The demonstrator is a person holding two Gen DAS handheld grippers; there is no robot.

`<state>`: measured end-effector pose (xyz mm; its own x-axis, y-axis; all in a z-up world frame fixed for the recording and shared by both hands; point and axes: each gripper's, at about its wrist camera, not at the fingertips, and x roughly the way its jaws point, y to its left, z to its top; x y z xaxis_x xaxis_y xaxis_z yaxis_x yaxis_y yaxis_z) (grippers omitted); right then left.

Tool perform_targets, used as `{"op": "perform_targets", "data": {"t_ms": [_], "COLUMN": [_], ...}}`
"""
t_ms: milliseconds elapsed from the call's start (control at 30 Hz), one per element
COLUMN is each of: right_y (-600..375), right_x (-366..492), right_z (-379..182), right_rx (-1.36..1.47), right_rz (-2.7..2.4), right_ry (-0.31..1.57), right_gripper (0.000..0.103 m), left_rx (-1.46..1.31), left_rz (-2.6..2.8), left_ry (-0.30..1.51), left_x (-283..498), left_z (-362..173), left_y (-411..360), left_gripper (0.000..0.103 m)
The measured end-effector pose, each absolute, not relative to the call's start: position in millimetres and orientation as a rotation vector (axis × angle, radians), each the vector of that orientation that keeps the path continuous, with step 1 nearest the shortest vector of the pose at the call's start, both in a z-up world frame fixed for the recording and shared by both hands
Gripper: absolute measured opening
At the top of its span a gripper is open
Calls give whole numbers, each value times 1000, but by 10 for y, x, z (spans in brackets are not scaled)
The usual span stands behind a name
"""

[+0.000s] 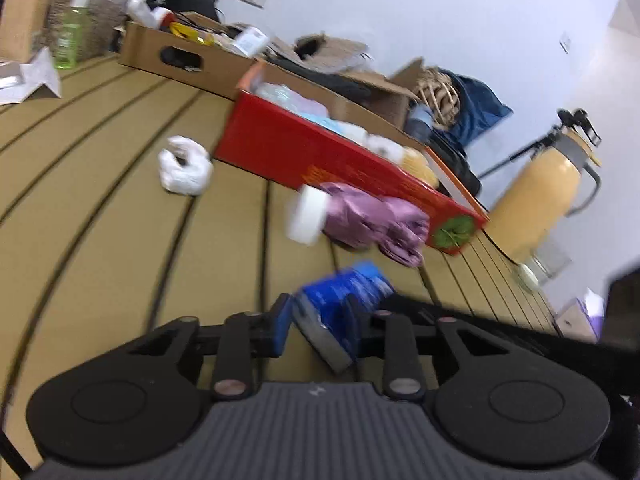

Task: Organize soft objects
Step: 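Reach the left tool to the blue packet and close on it, then carry the blue packet into the box and open the left tool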

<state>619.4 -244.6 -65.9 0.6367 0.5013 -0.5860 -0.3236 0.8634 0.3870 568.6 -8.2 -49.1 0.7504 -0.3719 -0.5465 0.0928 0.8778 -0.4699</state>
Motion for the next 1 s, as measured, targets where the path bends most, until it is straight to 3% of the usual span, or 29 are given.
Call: {"op": "perform_targets", "data": {"t_ms": [67, 433, 633, 800, 1000], "right_y": [-2504, -2684, -2643, -2719, -2928], "right_x": [6081, 6068, 5973, 5839, 6406], "right_z": [-639, -830, -779, -386, 275], "right_rx": [277, 471, 447, 436, 427], "right_rz": [498, 521, 501, 487, 458], "right_ry": [763, 761, 750, 642, 516], "right_gripper": [27, 30, 25, 23, 23], "left_rx": [-478, -543, -507, -480, -445], "left_rz": [-266, -343, -347, -405, -422], "left_ry": [674, 725, 679, 554, 574], "left_x": [5701, 5766, 5652, 5680, 6706], "left_z": [-516, -561, -476, 49, 578], "left_y": [15, -13, -79, -191, -436], "left_gripper": [24, 27, 25, 24, 25]}}
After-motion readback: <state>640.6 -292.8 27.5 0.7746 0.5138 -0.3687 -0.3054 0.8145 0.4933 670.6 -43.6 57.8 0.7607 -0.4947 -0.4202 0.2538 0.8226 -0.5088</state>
